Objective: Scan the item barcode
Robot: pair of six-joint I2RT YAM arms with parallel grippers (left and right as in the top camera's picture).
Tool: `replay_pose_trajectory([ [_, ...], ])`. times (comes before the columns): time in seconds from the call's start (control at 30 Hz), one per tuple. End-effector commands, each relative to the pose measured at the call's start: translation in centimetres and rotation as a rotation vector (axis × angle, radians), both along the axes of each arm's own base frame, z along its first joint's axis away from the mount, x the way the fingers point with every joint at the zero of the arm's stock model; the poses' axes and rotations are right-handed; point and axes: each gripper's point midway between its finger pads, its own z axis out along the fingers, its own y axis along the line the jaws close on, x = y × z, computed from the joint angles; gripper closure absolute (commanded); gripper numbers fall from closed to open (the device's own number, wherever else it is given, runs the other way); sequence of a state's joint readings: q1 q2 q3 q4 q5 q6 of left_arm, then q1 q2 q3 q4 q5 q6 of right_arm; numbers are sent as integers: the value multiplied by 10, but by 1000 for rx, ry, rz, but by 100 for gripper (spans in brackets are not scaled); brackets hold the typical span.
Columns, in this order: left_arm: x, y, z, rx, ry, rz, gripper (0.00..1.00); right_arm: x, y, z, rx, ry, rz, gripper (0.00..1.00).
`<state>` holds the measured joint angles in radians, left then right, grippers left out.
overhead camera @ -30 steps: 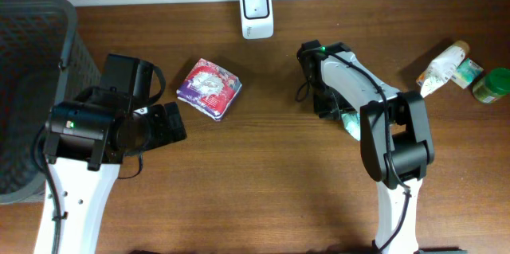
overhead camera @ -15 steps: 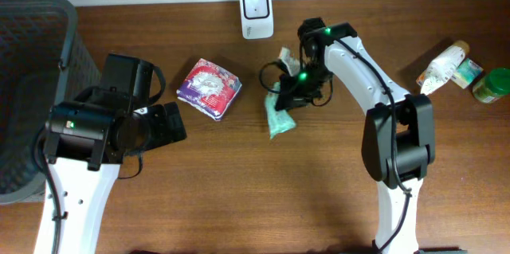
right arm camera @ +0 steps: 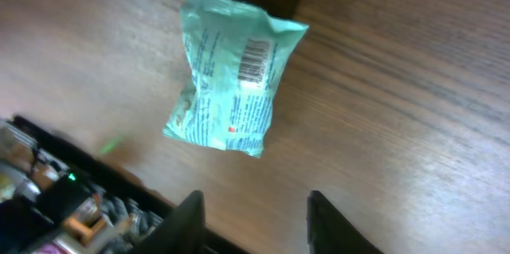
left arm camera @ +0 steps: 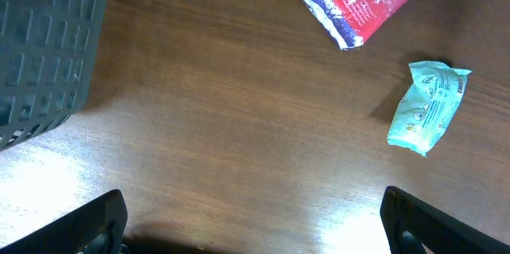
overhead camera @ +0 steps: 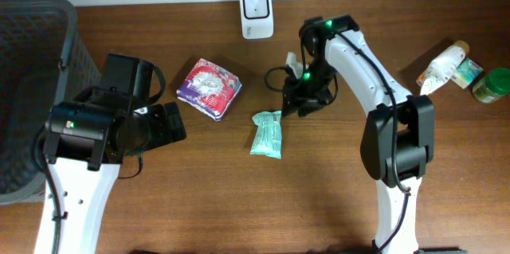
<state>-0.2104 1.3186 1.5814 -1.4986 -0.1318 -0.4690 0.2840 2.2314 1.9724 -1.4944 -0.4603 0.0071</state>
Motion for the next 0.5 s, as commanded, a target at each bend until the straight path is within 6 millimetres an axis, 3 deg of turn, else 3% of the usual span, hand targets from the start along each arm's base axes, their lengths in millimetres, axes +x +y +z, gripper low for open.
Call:
replay_pose_trajectory([
  [0.0, 0, 0, 2, 2, -11, 8, 1, -6, 8, 4, -76, -50, 73, 89],
  [0.03, 0, 0, 2, 1, -11, 8, 1, -11, 15, 1, -118, -67, 120, 95],
  [0.1, 0, 0, 2, 2, -11, 8, 1, -14, 25, -2, -167, -98, 152, 96],
  [0.2, 0, 0, 2, 2, -11, 8, 1, 1, 6, -10, -430, -185, 16, 96],
  [0.3, 0, 0, 2, 1, -11, 8, 1, 5, 17, -10, -411, -215, 9, 96],
  [0.37, 0, 0, 2, 2, -11, 8, 1, 6, 36, -10, -314, -203, -4, 91],
  [0.4, 0, 0, 2, 1, -11, 8, 1, 8, 39, -10, -297, -211, -7, 96],
  [0.47, 0, 0, 2, 2, -11, 8, 1, 10, 43, -8, -278, -217, -12, 96],
])
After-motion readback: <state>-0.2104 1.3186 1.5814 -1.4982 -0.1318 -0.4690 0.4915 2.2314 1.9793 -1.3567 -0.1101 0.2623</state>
